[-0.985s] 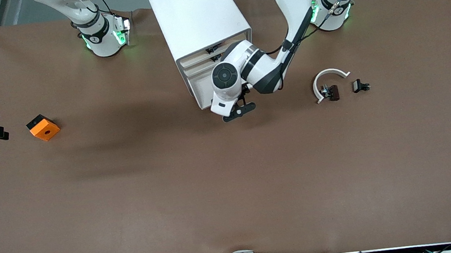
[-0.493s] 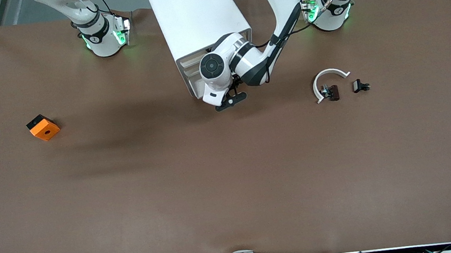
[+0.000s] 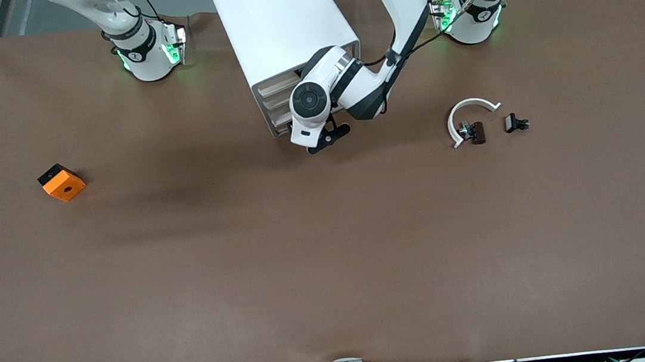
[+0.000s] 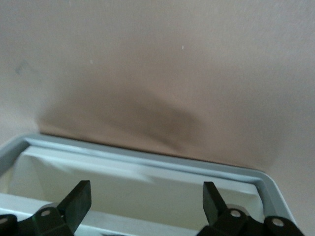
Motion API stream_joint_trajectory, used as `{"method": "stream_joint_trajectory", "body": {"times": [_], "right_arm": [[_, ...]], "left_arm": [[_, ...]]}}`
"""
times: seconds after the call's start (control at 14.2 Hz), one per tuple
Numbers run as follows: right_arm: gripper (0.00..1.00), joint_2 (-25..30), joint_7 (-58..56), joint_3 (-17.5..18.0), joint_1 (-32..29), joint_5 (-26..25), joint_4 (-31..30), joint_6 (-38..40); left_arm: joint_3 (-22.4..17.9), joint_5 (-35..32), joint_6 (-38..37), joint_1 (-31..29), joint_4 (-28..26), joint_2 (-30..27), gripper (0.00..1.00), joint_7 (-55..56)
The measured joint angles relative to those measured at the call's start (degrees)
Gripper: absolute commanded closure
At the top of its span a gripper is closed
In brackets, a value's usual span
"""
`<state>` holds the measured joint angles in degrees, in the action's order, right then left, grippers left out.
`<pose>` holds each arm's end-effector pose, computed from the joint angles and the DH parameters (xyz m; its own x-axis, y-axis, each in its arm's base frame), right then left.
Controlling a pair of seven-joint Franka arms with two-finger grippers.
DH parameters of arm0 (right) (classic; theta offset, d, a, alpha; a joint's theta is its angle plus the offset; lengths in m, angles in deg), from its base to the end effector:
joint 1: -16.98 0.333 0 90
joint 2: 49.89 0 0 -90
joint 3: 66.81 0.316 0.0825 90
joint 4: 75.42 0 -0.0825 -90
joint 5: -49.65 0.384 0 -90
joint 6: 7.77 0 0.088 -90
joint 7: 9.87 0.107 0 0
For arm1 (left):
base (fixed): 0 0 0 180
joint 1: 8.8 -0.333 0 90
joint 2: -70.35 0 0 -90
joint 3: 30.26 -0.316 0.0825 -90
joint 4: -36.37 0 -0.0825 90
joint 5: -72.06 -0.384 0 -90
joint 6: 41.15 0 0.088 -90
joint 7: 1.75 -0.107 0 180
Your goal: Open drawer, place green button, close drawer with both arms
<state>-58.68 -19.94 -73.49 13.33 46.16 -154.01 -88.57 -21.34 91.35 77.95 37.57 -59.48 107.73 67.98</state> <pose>0.5748 -0.1062 0.6172 0.9920 -0.0140 -0.1251 -0.0069 -0.9983 0.0576 0.3676 -0.5436 0.2139 0.7998 0.4441 -0.4037 0.4251 -0.8940 -0.1413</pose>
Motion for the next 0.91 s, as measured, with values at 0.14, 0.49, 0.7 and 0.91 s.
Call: {"method": "stream_joint_trajectory", "body": {"times": [0.14,0.49,0.7,0.91], "right_arm": [[0.00,2.2,0.0,0.1,-0.1,1.0,-0.7,0.8],[0.00,8.7,-0.7,0.0,-3.3,5.2,-9.3,-3.2],[0.00,11.7,-1.2,0.7,-3.0,4.5,-12.3,-4.7],[0.00,12.7,-2.2,1.1,-0.5,1.6,-12.8,-5.8]], "left_arm": [[-0.1,2.9,0.0,-0.1,-0.1,0.1,0.00,0.0],[-0.2,4.4,0.0,-0.4,-0.2,0.5,0.00,-0.1],[-0.7,4.0,0.9,-0.6,0.5,0.5,0.00,-1.4],[-1.6,3.3,6.8,-2.0,2.1,0.4,0.00,-1.7]]}}
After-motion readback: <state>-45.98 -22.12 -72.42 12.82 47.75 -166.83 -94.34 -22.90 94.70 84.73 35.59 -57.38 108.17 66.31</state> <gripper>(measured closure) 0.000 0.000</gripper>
